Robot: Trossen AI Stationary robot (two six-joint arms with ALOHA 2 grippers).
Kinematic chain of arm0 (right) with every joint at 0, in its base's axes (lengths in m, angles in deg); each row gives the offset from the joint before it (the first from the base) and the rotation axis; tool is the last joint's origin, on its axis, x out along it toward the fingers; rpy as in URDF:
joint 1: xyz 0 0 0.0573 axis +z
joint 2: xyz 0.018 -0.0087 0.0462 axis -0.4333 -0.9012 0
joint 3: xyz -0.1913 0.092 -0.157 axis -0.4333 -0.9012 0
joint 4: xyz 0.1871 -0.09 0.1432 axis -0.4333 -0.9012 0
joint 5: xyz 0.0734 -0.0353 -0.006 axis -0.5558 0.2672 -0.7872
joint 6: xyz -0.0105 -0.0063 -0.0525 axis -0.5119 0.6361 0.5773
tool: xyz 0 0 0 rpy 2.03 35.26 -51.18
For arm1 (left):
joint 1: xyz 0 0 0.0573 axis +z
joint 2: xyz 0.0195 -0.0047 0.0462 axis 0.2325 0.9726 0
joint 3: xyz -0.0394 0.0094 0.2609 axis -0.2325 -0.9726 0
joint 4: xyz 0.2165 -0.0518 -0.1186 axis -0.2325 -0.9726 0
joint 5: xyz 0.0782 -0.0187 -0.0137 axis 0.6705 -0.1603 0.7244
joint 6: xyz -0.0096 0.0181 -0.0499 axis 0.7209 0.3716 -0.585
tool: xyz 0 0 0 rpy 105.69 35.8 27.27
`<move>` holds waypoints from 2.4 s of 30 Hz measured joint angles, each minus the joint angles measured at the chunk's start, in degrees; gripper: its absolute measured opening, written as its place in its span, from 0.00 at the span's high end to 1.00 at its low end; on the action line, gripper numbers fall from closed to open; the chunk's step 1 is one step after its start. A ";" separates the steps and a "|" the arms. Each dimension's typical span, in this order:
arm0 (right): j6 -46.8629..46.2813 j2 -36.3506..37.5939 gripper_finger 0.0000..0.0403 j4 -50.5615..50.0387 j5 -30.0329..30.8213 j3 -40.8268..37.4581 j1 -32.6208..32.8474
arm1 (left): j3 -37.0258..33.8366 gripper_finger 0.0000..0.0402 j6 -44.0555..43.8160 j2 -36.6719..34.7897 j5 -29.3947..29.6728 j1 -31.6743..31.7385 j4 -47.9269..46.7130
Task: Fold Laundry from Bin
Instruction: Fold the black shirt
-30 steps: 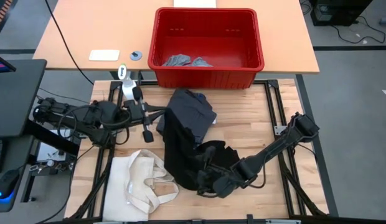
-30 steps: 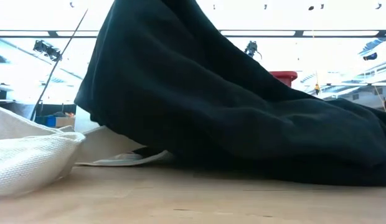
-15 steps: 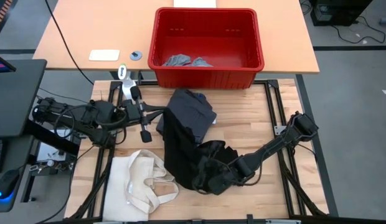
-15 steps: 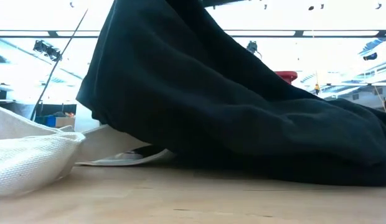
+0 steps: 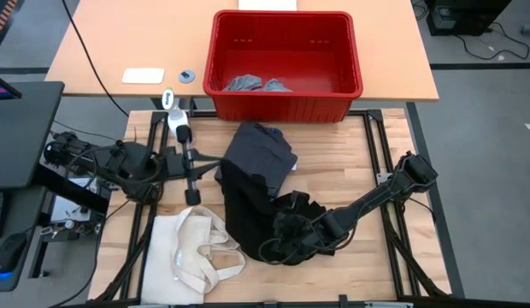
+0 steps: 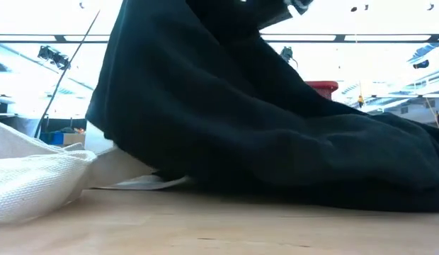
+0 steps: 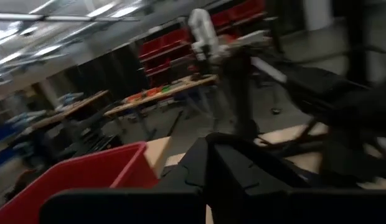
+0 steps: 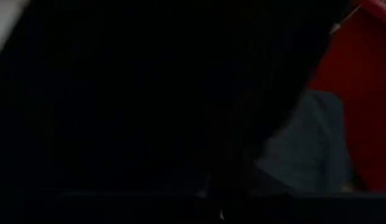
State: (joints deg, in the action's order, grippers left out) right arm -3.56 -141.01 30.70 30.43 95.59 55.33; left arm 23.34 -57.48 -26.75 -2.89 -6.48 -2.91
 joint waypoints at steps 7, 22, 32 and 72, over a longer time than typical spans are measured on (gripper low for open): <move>-0.49 8.88 0.94 -13.96 12.18 5.71 5.52 | 0.07 0.95 1.77 -3.22 -10.79 -2.60 -8.28; -7.56 20.32 0.97 -37.15 -16.85 11.80 6.31 | -7.11 0.81 -5.82 1.90 -12.27 -2.88 -21.79; -36.55 15.69 0.97 -61.32 -34.61 9.95 7.63 | -15.47 0.51 -10.13 9.11 -12.24 -2.75 -18.38; -42.29 14.44 0.96 -61.41 -25.71 9.90 9.22 | -15.47 0.46 8.16 37.91 3.65 -18.12 0.90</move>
State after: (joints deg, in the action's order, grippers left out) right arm -45.85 -126.57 -30.72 4.72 105.49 64.55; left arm 7.86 -49.32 11.17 0.76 -24.60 -2.01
